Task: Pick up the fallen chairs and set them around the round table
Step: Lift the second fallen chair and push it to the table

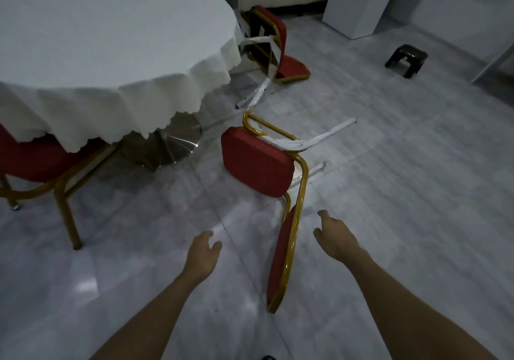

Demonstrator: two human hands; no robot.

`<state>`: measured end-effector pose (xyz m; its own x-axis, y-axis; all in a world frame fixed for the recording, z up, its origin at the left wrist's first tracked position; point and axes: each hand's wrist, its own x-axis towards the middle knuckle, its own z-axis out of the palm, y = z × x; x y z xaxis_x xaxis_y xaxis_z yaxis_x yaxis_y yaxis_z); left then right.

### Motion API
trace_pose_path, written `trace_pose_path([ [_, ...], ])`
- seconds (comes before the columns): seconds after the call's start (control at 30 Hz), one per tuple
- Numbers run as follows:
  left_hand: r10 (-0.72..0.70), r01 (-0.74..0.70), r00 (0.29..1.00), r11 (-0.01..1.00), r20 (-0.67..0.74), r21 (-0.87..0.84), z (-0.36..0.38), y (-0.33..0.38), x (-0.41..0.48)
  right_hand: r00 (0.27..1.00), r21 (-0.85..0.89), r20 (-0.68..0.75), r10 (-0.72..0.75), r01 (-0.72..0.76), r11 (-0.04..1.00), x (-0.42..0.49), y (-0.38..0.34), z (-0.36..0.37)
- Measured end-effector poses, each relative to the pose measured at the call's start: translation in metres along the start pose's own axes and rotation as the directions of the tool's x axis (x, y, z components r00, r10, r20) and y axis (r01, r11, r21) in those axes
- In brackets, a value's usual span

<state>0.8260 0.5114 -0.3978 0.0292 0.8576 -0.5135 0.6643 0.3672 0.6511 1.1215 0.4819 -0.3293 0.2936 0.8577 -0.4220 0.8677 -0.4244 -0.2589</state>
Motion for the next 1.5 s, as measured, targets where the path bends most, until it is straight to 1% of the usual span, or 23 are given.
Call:
trace_pose_path([
  [0.13,-0.044,0.050,0.997,0.994,0.066,-0.096,0.108,-0.061,0.050,1.000,0.041,-0.023,-0.011,0.012,0.999,0.060,0.035,0.101],
  [0.2,-0.058,0.072,0.993,0.988,0.107,-0.133,0.159,-0.086,0.079,0.997,0.099,-0.074,-0.022,0.029,0.995,0.091,0.047,0.144],
  [0.33,-0.085,0.125,0.979,0.969,0.187,-0.215,0.257,-0.141,0.131,0.979,0.186,-0.203,0.029,0.009,0.982,0.153,0.073,0.221],
  [0.5,-0.178,0.261,0.931,0.935,0.318,-0.240,0.333,-0.190,0.157,0.923,0.294,-0.370,0.103,0.011,0.956,0.184,0.084,0.267],
  [0.57,-0.179,0.281,0.916,0.925,0.360,-0.256,0.355,-0.203,0.158,0.890,0.344,-0.434,0.137,0.023,0.939,0.186,0.084,0.281],
  [0.67,-0.210,0.363,0.874,0.881,0.438,-0.303,0.365,-0.203,0.150,0.867,0.364,-0.465,0.176,0.006,0.931,0.191,0.078,0.283],
  [0.73,-0.271,0.477,0.813,0.819,0.516,-0.320,0.370,-0.204,0.143,0.863,0.374,-0.463,0.202,-0.016,0.927,0.191,0.074,0.282],
  [0.83,-0.324,0.672,0.681,0.634,0.656,-0.384,0.379,-0.209,0.147,0.861,0.384,-0.455,0.227,-0.041,0.923,0.190,0.069,0.280],
  [0.9,-0.363,0.735,0.637,0.552,0.680,-0.393,0.385,-0.218,0.154,0.863,0.386,-0.446,0.237,-0.054,0.921,0.192,0.068,0.279],
  [0.93,-0.390,0.756,0.620,0.529,0.681,-0.385,0.387,-0.223,0.156,0.863,0.389,-0.443,0.244,-0.060,0.919,0.193,0.067,0.277],
  [1.03,-0.420,0.783,0.602,0.477,0.679,-0.399,0.397,-0.236,0.166,0.867,0.392,-0.433,0.249,-0.068,0.917,0.197,0.063,0.264],
  [1.1,-0.412,0.807,0.570,0.442,0.711,-0.391,0.402,-0.240,0.171,0.868,0.398,-0.432,0.242,-0.057,0.916,0.201,0.061,0.257],
  [1.17,-0.386,0.835,0.539,0.360,0.749,-0.416,0.405,-0.240,0.170,0.877,0.405,-0.416,0.240,-0.057,0.913,0.202,0.058,0.255],
  [1.23,-0.354,0.843,0.536,0.274,0.767,-0.463,0.396,-0.240,0.163,0.885,0.415,-0.395,0.245,-0.066,0.907,0.200,0.053,0.253],
  [1.3,-0.329,0.840,0.543,0.197,0.773,-0.506,0.375,-0.239,0.152,0.888,0.426,-0.383,0.253,-0.074,0.902,0.193,0.042,0.242],
  [1.37,-0.310,0.842,0.539,0.194,0.783,-0.503,0.343,-0.231,0.136,0.892,0.441,-0.363,0.269,-0.090,0.893,0.182,0.028,0.223],
  [1.4,-0.301,0.847,0.532,0.166,0.792,-0.506,0.327,-0.226,0.126,0.895,0.453,-0.350,0.276,-0.096,0.886,0.179,0.023,0.216],
  [1.47,-0.356,0.856,0.508,0.102,0.784,-0.508,0.289,-0.213,0.108,0.914,0.475,-0.299,0.275,-0.108,0.873,0.167,0.006,0.190],
  [1.5,-0.372,0.852,0.512,0.103,0.774,-0.514,0.268,-0.205,0.099,0.922,0.491,-0.270,0.276,-0.114,0.863,0.159,-0.003,0.175],
])
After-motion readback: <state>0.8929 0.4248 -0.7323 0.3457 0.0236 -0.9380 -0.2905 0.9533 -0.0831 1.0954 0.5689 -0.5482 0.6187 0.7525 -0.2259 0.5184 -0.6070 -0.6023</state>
